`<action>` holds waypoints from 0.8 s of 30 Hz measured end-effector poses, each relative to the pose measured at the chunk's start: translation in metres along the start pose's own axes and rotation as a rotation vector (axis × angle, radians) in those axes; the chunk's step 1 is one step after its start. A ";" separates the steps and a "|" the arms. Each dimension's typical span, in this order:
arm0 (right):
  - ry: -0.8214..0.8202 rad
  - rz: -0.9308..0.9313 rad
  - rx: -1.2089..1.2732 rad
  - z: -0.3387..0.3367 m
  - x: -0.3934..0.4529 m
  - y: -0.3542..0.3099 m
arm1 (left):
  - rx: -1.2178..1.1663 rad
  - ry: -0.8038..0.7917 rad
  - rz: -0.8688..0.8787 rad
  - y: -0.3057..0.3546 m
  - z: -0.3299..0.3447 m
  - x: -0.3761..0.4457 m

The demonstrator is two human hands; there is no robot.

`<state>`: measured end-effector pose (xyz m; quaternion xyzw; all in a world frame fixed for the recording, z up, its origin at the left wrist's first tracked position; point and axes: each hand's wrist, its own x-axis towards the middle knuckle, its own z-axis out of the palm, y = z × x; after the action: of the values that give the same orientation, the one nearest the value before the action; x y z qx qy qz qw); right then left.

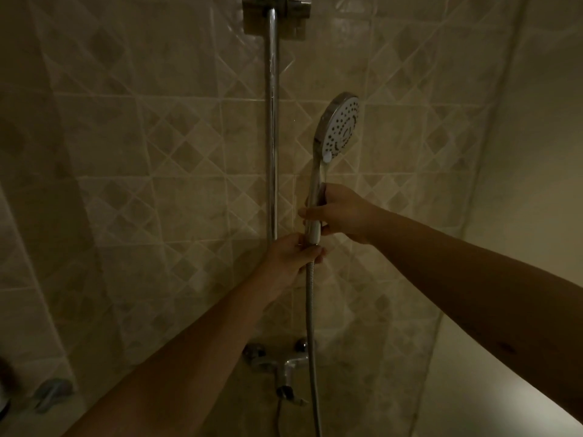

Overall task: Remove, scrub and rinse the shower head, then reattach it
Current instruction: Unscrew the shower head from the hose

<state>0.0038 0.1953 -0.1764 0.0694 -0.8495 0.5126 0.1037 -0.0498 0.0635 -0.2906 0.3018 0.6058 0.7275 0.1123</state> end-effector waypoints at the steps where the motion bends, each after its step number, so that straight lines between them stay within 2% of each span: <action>1: 0.003 -0.001 -0.004 0.000 -0.001 -0.001 | -0.017 -0.011 0.000 -0.001 -0.001 -0.001; 4: 0.018 -0.001 0.003 0.003 -0.001 -0.004 | 0.001 -0.040 0.029 -0.003 -0.002 -0.004; 9: 0.029 0.016 -0.005 0.005 -0.001 -0.004 | 0.096 0.132 0.075 -0.002 0.005 -0.003; 12: 0.006 0.026 0.033 0.003 0.000 -0.006 | -0.029 0.052 0.074 -0.005 -0.004 -0.006; 18: -0.033 0.006 0.034 0.001 -0.003 -0.011 | -0.106 -0.066 0.014 -0.008 -0.006 -0.008; 24: -0.028 0.023 0.011 0.005 -0.003 -0.009 | -0.003 0.077 0.066 -0.008 0.002 -0.005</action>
<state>0.0083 0.1864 -0.1715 0.0673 -0.8489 0.5172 0.0857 -0.0457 0.0645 -0.2998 0.2934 0.5982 0.7428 0.0654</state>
